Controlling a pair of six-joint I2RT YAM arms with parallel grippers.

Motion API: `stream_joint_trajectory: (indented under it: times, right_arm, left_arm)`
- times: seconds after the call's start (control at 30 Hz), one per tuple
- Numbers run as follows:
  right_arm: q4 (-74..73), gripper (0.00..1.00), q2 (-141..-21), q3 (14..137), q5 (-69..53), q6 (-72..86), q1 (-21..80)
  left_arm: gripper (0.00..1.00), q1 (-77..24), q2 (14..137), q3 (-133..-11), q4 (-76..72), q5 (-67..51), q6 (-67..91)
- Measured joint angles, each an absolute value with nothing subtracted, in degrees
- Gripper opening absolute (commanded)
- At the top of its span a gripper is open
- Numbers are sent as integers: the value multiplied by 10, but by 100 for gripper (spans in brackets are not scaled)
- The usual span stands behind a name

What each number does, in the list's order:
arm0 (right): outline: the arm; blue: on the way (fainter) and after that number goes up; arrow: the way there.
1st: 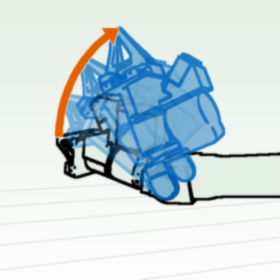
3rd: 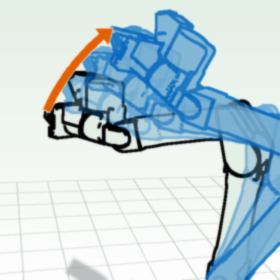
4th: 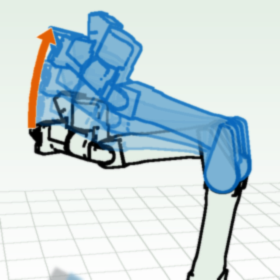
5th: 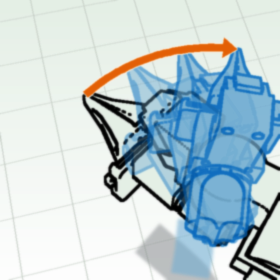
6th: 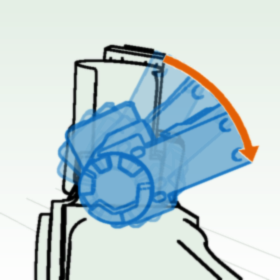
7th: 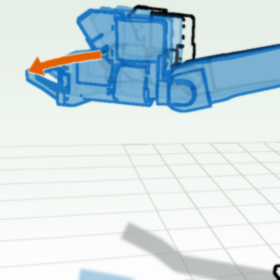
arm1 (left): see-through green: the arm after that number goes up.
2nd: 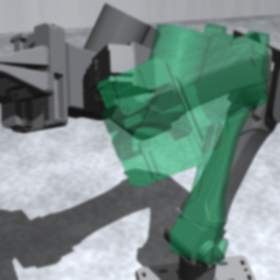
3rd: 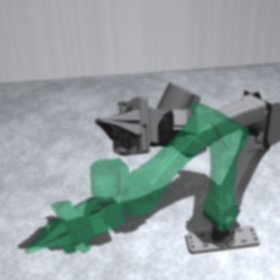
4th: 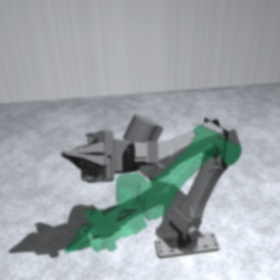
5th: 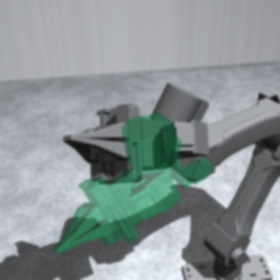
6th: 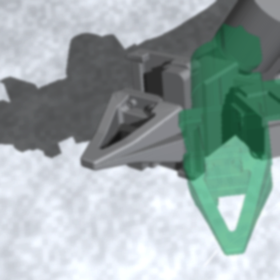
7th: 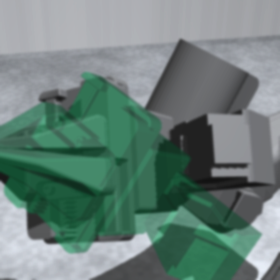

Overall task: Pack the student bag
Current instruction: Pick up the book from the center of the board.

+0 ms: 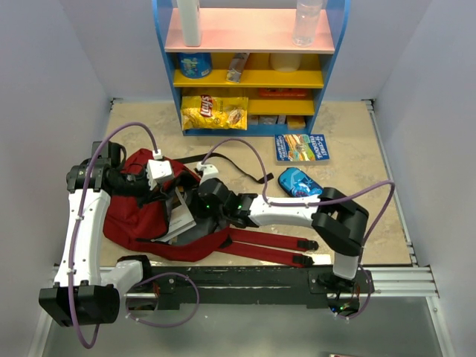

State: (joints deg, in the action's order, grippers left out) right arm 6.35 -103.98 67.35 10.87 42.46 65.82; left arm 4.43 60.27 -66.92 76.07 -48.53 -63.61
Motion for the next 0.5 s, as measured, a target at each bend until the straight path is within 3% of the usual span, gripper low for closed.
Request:
stream_joint_trajectory:
  times: [0.2,0.4,0.43,0.47,0.5]
  right_arm:
    - [62,15,-1093,709,85,429,673]
    - [39,68,-1088,727,82,425,667]
    - [29,90,-1078,725,81,424,661]
    - [21,99,-1064,720,77,423,651]
    - [21,99,-1044,707,69,421,636]
  left_arm:
    - [0,44,604,-670,761,-486,-636]
    - [0,44,604,-670,762,-486,-636]
    - [0,44,604,-670,762,-486,-636]
    - [0,44,604,-670,762,-486,-636]
    - [0,44,604,-670,761,-486,-636]
